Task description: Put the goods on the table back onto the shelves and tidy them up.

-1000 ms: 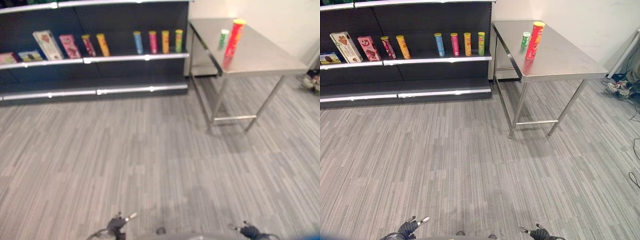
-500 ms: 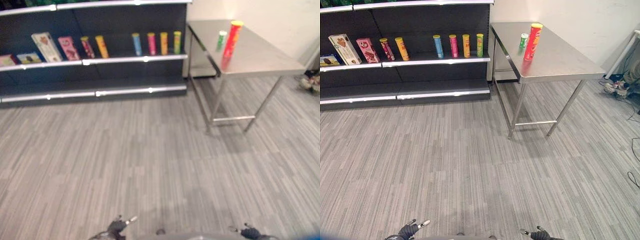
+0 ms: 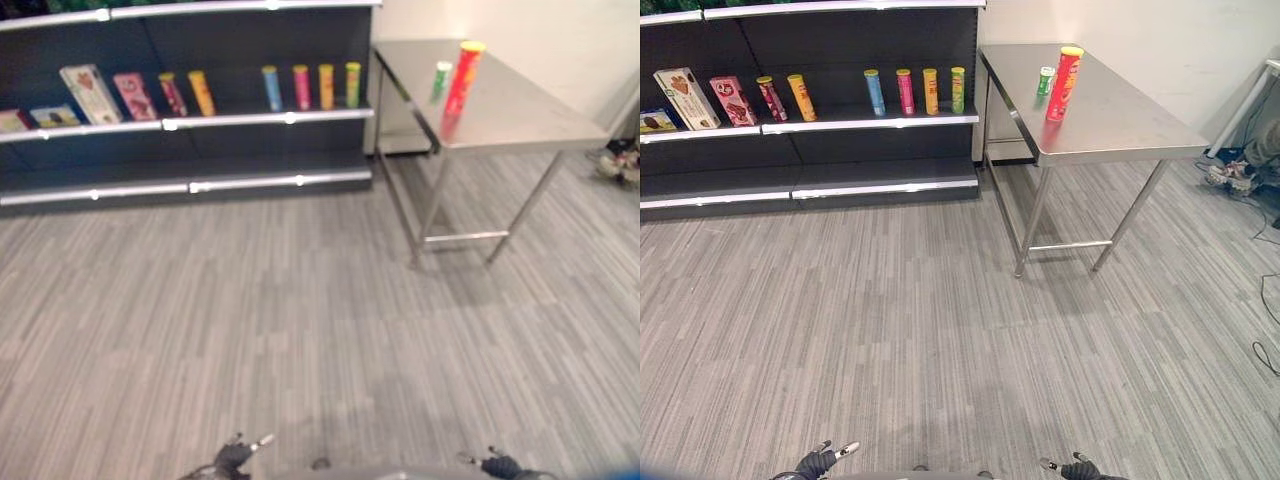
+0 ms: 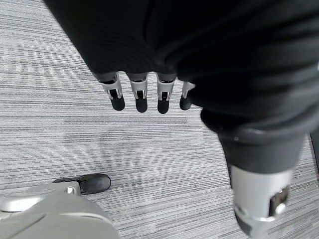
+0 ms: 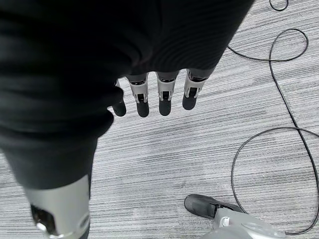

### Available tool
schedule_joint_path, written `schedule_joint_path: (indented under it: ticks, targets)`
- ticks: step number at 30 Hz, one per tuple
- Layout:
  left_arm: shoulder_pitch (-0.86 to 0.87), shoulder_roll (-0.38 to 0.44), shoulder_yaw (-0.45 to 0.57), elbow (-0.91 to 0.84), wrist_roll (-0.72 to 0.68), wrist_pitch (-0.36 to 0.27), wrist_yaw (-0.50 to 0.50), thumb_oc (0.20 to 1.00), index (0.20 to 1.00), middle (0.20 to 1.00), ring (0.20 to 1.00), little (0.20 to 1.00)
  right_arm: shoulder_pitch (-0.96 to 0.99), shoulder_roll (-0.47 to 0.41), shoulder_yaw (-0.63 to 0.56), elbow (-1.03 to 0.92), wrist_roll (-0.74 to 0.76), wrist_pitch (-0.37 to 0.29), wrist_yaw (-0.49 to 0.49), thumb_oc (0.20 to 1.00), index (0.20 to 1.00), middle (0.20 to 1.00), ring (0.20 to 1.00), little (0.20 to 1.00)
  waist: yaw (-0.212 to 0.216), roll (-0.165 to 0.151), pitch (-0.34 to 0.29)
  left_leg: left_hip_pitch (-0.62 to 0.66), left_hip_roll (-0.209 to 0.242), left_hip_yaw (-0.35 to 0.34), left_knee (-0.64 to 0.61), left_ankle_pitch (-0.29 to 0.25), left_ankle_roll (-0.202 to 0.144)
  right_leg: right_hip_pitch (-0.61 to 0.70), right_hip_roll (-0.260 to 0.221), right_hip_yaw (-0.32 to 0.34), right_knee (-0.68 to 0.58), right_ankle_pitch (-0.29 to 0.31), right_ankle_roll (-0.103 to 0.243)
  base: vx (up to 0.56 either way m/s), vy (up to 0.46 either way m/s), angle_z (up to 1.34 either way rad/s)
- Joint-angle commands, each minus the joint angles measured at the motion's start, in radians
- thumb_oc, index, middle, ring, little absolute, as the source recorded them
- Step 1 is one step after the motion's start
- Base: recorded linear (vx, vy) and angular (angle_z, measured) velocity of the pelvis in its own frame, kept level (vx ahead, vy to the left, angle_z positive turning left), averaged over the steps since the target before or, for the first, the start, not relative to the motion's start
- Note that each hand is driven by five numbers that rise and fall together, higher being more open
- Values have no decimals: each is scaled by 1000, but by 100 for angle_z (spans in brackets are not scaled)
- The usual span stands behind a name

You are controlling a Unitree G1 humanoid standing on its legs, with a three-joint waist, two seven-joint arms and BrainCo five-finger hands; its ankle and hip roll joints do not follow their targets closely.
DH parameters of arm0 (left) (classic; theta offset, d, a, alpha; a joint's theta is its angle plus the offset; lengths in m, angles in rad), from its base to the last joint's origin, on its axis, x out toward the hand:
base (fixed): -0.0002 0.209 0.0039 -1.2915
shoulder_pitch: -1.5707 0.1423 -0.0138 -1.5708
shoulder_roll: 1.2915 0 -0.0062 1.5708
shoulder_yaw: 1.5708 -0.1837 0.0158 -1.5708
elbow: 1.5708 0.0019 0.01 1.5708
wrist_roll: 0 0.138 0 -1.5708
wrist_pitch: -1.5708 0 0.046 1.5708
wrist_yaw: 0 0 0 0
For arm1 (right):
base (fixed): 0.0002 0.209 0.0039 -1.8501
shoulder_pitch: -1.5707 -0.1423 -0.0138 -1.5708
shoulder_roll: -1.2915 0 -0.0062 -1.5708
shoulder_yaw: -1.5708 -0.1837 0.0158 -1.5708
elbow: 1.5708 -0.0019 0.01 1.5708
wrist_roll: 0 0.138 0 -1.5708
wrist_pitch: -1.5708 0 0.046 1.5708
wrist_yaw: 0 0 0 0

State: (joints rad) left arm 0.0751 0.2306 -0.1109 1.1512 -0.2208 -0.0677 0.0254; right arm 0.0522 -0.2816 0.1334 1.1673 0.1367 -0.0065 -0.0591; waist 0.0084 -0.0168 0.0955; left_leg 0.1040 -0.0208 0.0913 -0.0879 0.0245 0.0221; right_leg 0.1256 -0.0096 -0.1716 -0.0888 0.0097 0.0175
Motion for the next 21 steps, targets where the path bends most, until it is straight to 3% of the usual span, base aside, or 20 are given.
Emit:
schedule_joint_path:
  ticks: [1,5,6,7,8,11,12,15,17,20,21]
  targets:
    - [-61,3,13,34,-52,-15,0,1000,1000,1000,1000,1000,-58,-18,20,2,-5,-2,-7,1000,1000,1000,1000,1000,12,-11,16,-16,16,-11,25,-70,-44,-61,-112,17,59,-9,133,-38,91,-5]
    - [-67,11,19,33,-57,-15,2,1000,1000,1000,1000,1000,-67,-16,17,0,2,-1,-5,1000,1000,1000,1000,1000,12,-7,27,-37,4,-6,46,-81,-24,-117,-129,32,147,-18,142,-25,110,-16]
    - [-71,15,17,26,-62,-16,0,1000,1000,1000,1000,1000,-67,-15,15,-8,5,-2,-2,1000,1000,1000,1000,1000,10,-2,40,-37,-5,-5,51,-90,-7,-161,-143,36,243,-27,150,18,276,-21]
    - [-71,19,18,17,-63,-16,-1,1000,1000,1000,1000,1000,-64,-14,10,-9,11,-2,0,1000,1000,1000,1000,1000,7,0,54,-18,-20,-7,53,-102,12,-215,-168,42,359,21,161,29,243,-27]
    - [-71,19,18,17,-63,-16,-1,1000,1000,1000,1000,1000,-64,-14,10,-9,11,-2,0,1000,1000,1000,1000,1000,7,-1,54,-19,-21,-6,54,-102,12,-218,-169,44,362,20,162,49,197,-23]
    - [-80,26,9,9,-64,-9,-10,1000,1000,1000,1000,1000,-51,-13,-9,-4,33,-3,2,1000,1000,1000,1000,1000,-17,16,87,12,-26,-24,62,-117,34,-317,-188,64,584,110,149,74,154,11]
    - [-80,26,9,9,-64,-9,-10,1000,1000,1000,1000,1000,-51,-13,-9,-4,33,-3,2,1000,1000,1000,1000,1000,-17,16,87,12,-27,-24,62,-117,34,-319,-189,65,587,109,149,224,100,16]
    - [-86,27,5,-5,-74,-10,-12,1000,1000,1000,1000,1000,-38,-13,-18,-7,45,-4,2,1000,1000,1000,1000,1000,-40,17,82,46,-21,-54,44,-133,22,-369,-175,70,539,103,139,214,-13,32]
    - [-94,24,5,-12,-91,-11,-11,1000,1000,1000,1000,1000,-36,-15,-25,-13,57,-4,0,1000,1000,1000,1000,1000,-54,13,86,71,-18,-79,35,-151,9,-380,-168,72,434,105,145,231,-77,25]
    - [-93,15,15,-11,-114,-15,-14,1000,1000,1000,1000,1000,-30,-18,-37,-40,55,-2,-1,1000,1000,1000,1000,1000,-78,-13,98,151,-16,-123,25,-206,-21,-412,-180,35,110,173,189,436,-129,26]
    - [-93,15,14,-11,-114,-15,-14,1000,1000,1000,1000,1000,-30,-18,-37,-40,55,-2,-1,1000,1000,1000,1000,1000,-79,-9,101,156,-11,-124,24,-209,-22,-403,-175,31,105,174,189,518,-157,34]
